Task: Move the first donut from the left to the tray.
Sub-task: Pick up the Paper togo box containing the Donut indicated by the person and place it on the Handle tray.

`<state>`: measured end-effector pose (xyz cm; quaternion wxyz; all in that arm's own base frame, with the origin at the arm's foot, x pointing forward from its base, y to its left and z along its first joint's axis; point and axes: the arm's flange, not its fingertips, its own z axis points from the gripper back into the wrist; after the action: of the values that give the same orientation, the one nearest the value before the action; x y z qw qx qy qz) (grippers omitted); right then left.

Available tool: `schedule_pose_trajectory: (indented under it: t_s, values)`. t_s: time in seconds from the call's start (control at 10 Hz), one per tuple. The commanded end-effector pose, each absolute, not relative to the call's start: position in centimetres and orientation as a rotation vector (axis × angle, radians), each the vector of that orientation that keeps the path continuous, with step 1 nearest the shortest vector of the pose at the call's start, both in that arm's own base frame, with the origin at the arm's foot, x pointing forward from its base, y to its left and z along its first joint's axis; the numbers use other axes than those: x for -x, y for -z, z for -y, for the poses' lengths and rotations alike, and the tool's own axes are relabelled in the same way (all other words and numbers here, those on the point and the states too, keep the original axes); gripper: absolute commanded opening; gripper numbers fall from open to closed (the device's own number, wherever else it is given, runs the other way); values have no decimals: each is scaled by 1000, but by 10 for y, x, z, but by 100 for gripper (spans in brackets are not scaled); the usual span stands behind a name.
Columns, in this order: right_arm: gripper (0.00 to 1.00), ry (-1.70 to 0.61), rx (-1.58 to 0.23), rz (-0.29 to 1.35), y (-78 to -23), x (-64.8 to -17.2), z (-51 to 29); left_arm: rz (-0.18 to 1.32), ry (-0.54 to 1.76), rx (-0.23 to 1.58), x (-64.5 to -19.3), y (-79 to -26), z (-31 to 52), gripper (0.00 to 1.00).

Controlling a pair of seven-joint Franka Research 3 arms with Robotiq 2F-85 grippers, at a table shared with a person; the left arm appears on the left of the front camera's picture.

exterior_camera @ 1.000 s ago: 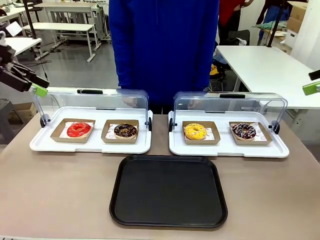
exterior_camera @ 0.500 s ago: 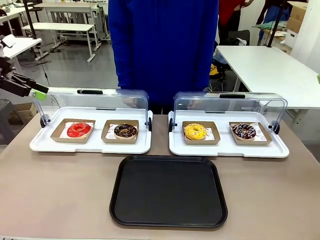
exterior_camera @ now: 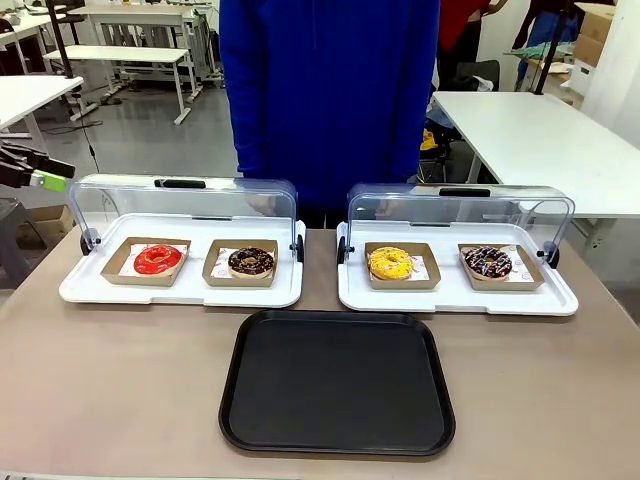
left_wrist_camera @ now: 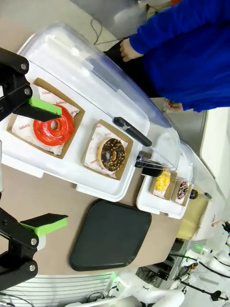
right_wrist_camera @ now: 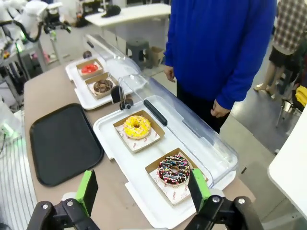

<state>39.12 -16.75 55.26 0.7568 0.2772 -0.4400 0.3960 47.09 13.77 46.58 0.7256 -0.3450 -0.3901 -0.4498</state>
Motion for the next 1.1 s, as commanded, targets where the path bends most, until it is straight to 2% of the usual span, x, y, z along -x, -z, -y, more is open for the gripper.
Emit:
schedule_pose_trajectory:
  t_s: [0.0, 0.2, 0.3, 1.0]
  values:
    - [100, -873, -596, 973, -554, -393, 168, 880, 1000, 774, -477, -462, -140, 100]
    - [100, -872, -601, 1019, -553, -394, 167, 888, 956, 763, -477, -463, -143, 100]
    - [100, -853, -609, 961, -550, -391, 170, 855, 983, 762, -473, -461, -141, 100]
    - [100, -853, -609, 961, -550, -391, 170, 855, 983, 762, -473, -461, -141, 100]
